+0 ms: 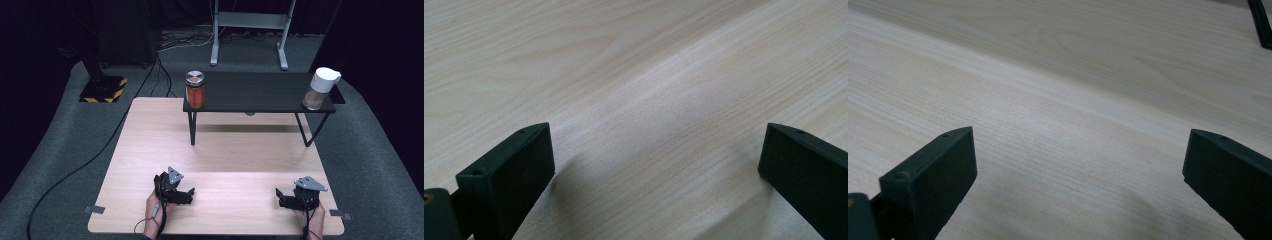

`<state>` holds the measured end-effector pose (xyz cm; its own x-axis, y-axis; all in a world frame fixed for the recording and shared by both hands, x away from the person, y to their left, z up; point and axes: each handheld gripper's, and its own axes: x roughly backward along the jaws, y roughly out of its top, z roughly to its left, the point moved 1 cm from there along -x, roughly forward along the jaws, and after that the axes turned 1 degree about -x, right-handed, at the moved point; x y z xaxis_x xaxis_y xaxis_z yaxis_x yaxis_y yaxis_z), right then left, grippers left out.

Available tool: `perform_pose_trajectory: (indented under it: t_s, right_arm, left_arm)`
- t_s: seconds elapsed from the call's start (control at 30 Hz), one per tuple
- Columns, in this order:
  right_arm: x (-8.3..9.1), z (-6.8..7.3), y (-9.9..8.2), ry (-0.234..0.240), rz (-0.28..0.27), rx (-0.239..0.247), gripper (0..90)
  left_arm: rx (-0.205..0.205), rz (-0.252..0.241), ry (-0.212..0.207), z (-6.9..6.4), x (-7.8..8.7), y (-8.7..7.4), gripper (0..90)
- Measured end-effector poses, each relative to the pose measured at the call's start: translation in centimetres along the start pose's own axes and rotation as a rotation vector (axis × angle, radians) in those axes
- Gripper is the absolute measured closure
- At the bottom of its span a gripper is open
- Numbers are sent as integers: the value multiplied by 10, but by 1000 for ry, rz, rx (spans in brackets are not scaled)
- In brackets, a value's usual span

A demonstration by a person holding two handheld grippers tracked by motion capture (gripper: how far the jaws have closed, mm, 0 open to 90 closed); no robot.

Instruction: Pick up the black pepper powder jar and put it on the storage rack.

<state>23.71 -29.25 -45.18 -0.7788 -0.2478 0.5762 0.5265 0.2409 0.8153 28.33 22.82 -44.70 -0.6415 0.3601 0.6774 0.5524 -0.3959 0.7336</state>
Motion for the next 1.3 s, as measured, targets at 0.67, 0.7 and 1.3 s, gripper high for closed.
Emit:
perform_pose_trajectory:
  t_s: [0.67, 0.7, 1.3]
  right_arm:
    - [-1, 1, 0, -20, -2, -8, 6]
    - [-1, 1, 0, -21, -6, -11, 7]
    - [-5, 10, 6, -48, 32, 29, 6]
  left_arm:
    - [0, -3, 4, -1, 0, 0, 10]
    - [-1, -3, 4, -1, 0, -1, 10]
    - [-2, -4, 4, -1, 0, 0, 11]
